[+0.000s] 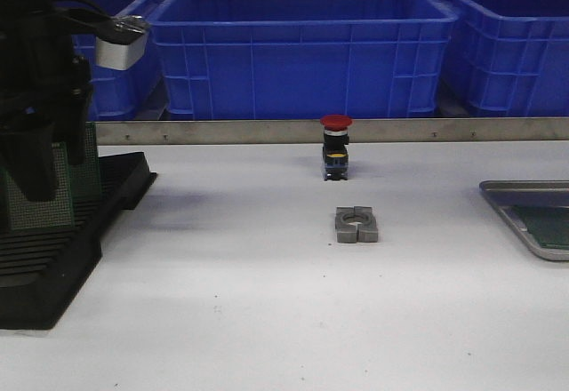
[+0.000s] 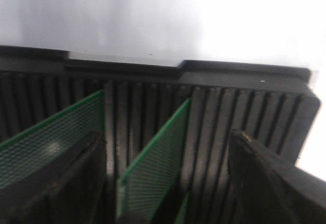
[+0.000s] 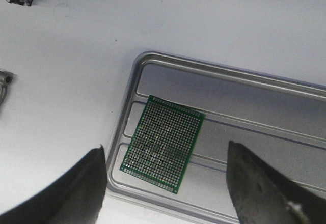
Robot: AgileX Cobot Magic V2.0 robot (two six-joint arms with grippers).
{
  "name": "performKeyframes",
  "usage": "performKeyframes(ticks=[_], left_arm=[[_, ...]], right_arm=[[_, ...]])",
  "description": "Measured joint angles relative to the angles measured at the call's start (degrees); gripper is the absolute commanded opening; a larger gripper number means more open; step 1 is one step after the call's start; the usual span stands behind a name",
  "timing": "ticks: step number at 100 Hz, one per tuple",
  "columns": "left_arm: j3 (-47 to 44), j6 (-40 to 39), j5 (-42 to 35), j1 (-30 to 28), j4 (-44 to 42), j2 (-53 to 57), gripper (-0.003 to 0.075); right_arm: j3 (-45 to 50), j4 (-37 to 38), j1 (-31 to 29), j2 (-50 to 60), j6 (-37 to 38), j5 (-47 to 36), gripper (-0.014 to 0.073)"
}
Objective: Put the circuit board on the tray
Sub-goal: 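Move the left gripper back to the rack and grasp another green board, then lift the second board out of the rack with the left gripper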
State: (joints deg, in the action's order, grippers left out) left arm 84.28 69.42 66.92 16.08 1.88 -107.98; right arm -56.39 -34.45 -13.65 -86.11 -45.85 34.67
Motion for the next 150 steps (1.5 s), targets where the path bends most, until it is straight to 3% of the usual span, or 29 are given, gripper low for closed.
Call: performKeyframes(ticks=[47, 83, 99, 114, 134, 150], left_arm=[[0.0, -0.1, 2.7, 0.0, 0.0, -0.3, -0.0022], [0.0, -0.1, 2.7, 0.0, -1.9, 3.2, -0.0020], [0.0, -0.1, 3.0, 0.0, 2.0, 7.1, -0.0020], [0.0, -0.1, 3.2, 0.0, 12.7, 10.2, -0.0020], [0.0, -0.1, 2.5, 0.0, 33.9, 10.8, -0.0020], [0.0, 0.4, 2.1, 0.0, 46.0, 10.8, -0.0020]], right_arm=[[0.0, -0.1, 0.0, 0.0, 0.0, 0.0, 0.0519], [0.0, -1.4, 0.0, 0.0, 0.0, 0.0, 0.0518], [0.0, -2.0, 0.6, 0.5, 0.0, 0.6, 0.0518], [0.0, -2.7, 4.8, 3.1, -2.9, 1.5, 0.0518], [0.0, -4.3, 15.1, 7.5, -10.4, 4.6, 0.0518], [0.0, -4.4, 23.3, 9.1, -15.8, 7.7, 0.0518]])
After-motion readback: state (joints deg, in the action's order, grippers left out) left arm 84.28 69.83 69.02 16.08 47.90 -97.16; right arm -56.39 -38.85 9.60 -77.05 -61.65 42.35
